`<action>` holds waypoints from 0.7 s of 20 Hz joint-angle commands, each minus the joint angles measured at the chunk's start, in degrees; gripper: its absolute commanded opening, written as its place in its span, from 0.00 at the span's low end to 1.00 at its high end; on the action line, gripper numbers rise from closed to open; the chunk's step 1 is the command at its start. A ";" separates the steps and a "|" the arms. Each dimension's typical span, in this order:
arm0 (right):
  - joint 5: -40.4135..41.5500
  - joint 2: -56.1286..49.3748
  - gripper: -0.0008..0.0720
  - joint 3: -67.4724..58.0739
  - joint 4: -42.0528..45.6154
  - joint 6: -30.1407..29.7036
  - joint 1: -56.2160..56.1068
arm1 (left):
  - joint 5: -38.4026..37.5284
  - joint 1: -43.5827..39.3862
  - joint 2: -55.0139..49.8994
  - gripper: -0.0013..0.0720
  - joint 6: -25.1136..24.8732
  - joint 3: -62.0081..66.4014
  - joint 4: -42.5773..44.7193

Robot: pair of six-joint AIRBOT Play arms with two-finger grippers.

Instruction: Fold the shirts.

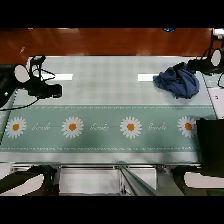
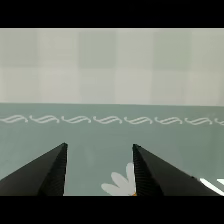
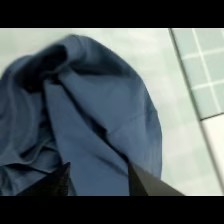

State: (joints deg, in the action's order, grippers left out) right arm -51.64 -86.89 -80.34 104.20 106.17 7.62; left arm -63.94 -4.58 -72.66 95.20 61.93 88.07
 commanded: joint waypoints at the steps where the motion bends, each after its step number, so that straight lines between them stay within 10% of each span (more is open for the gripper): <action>1: 1.09 -7.45 0.57 -0.17 -13.22 -4.52 4.35 | -0.74 0.00 -0.02 0.71 1.11 -3.43 1.88; 6: -0.63 -13.60 0.50 -0.17 -13.64 -4.24 3.65 | -0.52 -0.87 -0.02 0.71 1.18 -5.46 1.22; 8: -2.71 -12.72 0.05 -0.20 -15.32 -7.26 3.65 | 0.85 -0.79 0.11 0.70 1.14 -5.44 0.90; 14: -4.90 0.46 0.05 -12.92 -24.72 -16.59 3.63 | 0.50 6.38 3.98 0.70 3.06 -1.03 -0.94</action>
State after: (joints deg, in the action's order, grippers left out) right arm -55.86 -92.14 -87.18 85.06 93.89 11.20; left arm -63.92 -1.41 -71.09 96.60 59.46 90.30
